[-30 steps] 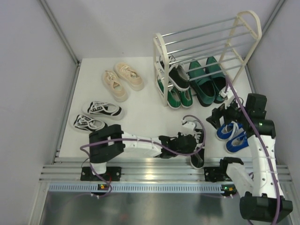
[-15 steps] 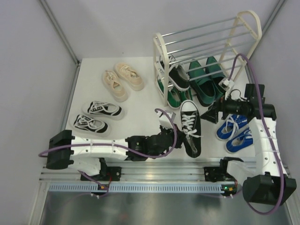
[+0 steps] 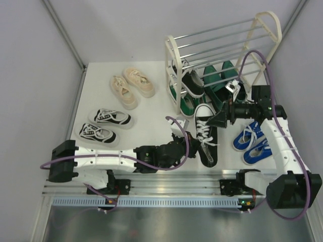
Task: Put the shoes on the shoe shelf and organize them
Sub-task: Pick up the shoe at the center of the board.
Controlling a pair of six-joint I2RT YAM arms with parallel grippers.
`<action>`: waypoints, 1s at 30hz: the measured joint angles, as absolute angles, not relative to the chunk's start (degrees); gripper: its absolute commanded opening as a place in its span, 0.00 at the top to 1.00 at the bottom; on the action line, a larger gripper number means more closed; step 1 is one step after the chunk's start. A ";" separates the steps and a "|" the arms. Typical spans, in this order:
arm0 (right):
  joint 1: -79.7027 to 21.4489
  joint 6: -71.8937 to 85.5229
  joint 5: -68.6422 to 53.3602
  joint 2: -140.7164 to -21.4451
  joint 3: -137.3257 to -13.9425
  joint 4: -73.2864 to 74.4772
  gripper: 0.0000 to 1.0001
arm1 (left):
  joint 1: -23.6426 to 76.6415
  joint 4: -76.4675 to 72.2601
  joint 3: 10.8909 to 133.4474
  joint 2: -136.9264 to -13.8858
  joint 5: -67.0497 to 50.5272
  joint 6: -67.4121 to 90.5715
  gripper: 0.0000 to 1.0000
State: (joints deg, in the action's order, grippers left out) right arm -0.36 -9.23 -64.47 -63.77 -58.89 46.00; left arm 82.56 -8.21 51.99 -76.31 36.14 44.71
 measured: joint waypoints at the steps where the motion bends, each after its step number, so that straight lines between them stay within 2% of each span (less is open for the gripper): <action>1: -1.19 -8.78 -64.55 -64.20 -58.81 45.82 0.21 | 82.56 -8.69 52.07 -76.34 36.14 44.45 1.00; 3: -2.39 -8.34 -64.66 -64.55 -58.57 45.25 0.27 | 82.56 -9.69 52.31 -76.34 36.14 43.99 1.00; 6: -3.27 -7.20 -65.89 -64.49 -58.04 44.05 0.49 | 82.56 -10.72 52.40 -76.31 36.14 43.35 1.00; 7: -3.27 -6.96 -66.17 -64.49 -57.80 43.33 0.64 | 82.59 -10.74 52.38 -76.34 36.32 43.20 1.00; 9: -3.20 -6.20 -66.76 -64.49 -57.71 42.30 0.84 | 82.89 -10.90 52.31 -76.34 36.47 42.81 1.00; 10: -3.22 -5.93 -67.18 -64.34 -57.74 42.35 1.00 | 83.07 -11.40 52.18 -76.34 36.45 42.33 1.00; 13: -3.20 -7.29 -67.77 -63.44 -57.87 42.89 1.00 | 83.29 -13.17 51.18 -76.29 36.32 41.36 0.63; 15: -3.27 -11.55 -67.88 -62.72 -58.35 45.52 1.00 | 83.24 -15.07 49.67 -75.50 34.98 41.21 0.33; 18: -3.36 -21.56 -66.83 -62.19 -59.88 52.58 1.00 | 82.74 -17.47 47.18 -71.79 33.41 40.60 0.18; 24: -3.68 -45.56 -65.67 -64.47 -65.19 69.36 1.00 | 81.67 -18.94 42.15 -58.61 28.58 35.20 0.15; 30: -11.40 -61.47 -62.59 -67.42 -65.23 73.91 1.00 | 81.01 -19.33 37.15 -50.65 23.03 25.04 0.16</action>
